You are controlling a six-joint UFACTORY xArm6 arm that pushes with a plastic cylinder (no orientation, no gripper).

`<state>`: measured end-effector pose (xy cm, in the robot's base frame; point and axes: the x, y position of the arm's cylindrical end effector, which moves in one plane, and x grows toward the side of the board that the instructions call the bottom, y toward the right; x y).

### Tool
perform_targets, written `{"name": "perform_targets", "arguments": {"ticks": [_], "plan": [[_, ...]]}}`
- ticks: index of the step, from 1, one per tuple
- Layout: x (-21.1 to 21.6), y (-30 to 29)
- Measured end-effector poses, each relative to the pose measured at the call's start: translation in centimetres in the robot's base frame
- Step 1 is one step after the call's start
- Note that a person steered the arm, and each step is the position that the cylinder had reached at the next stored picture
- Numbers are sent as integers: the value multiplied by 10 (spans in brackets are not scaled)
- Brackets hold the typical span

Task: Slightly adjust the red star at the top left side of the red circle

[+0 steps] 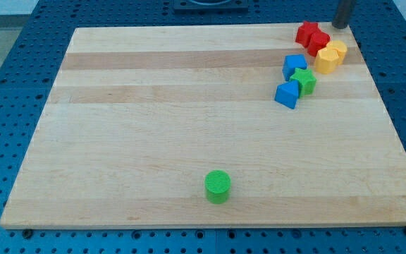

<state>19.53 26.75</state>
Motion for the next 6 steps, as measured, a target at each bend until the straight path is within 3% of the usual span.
{"name": "perform_targets", "arguments": {"ticks": [6], "plan": [[5,-89]]}}
